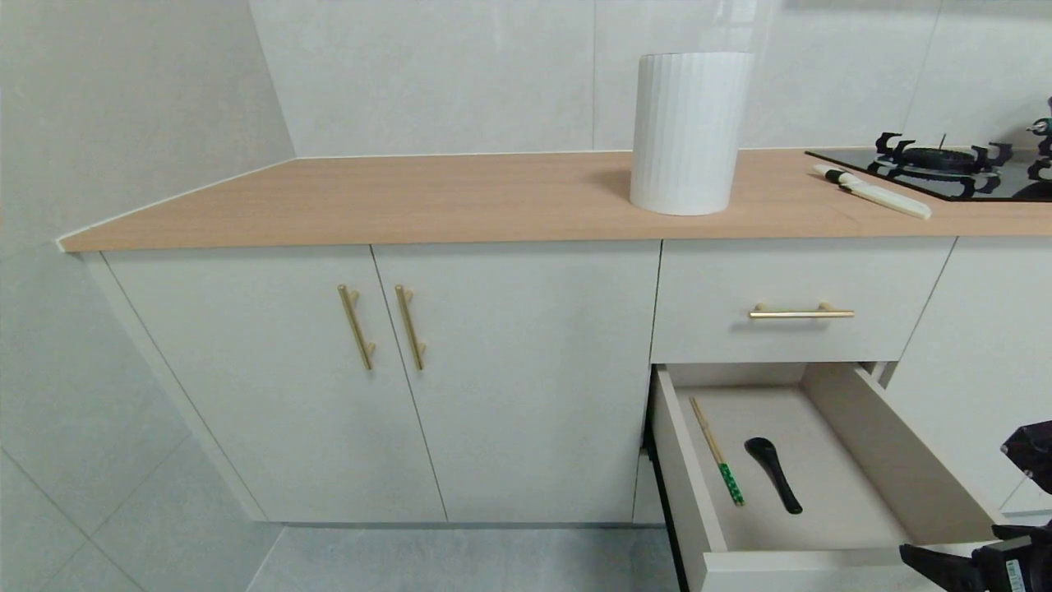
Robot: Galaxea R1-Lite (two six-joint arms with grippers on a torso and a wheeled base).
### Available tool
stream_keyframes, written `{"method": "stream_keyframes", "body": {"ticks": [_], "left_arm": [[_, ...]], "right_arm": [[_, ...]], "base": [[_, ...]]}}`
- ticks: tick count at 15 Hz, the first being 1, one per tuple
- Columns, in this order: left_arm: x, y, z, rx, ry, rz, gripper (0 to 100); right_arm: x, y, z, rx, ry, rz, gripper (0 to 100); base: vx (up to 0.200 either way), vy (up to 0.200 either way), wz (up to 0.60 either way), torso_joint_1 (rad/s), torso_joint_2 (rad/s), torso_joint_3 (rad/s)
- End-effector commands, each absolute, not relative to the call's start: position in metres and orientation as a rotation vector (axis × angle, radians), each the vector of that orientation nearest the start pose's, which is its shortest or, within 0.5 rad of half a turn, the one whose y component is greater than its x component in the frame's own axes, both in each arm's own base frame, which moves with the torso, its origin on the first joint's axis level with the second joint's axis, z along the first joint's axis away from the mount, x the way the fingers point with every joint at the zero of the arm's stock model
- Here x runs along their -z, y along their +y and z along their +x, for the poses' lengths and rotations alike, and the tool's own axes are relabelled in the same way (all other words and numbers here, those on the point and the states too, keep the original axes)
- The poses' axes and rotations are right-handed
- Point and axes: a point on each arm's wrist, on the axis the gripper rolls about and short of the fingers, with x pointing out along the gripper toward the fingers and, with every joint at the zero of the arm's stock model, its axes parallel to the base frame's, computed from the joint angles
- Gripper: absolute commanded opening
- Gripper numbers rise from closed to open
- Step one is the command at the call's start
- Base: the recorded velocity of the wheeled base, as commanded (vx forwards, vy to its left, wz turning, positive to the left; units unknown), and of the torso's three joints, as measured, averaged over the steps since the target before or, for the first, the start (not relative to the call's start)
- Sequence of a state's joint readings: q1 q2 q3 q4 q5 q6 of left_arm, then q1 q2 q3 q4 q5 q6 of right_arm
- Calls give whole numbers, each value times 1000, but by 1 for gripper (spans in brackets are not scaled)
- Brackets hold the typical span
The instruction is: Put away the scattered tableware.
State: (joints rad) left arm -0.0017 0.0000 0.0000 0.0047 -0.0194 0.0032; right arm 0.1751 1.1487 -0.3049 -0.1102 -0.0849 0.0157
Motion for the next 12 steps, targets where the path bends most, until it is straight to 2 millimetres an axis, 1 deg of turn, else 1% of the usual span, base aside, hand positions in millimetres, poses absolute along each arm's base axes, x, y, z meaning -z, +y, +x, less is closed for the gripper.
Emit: {"method": "stream_keyframes", "body": {"ticks": [1,2,3,5,7,9,10,12], "left_arm": [[-75,0,-23,21,6,3,100],[-75,0,-23,21,5,3,100],[-75,0,-23,21,5,3,100],[-75,0,-23,21,5,3,100],[-75,0,-23,21,5,3,100],[-75,0,-23,21,6,3,100],[-75,0,-23,21,5,3,100],[-75,0,-23,21,5,3,100]], "right_arm": [[-124,20,121,-86,742,-83,100],[-124,20,121,-88,751,-84,100],[-120,21,124,-93,781,-88,100],[-106,24,137,-93,883,-96,100],[-90,27,152,-90,990,-111,100],[-73,30,172,-86,1043,-118,100],[-71,31,179,-89,1021,-113,100],[-79,35,195,-105,974,-110,100]], "base": [[-200,0,0,7,-2,2],[-200,0,0,7,2,2],[0,0,0,0,0,0],[0,0,0,0,0,0],[0,0,0,0,0,0],[0,0,0,0,0,0],[0,0,0,0,0,0],[0,0,0,0,0,0]]}}
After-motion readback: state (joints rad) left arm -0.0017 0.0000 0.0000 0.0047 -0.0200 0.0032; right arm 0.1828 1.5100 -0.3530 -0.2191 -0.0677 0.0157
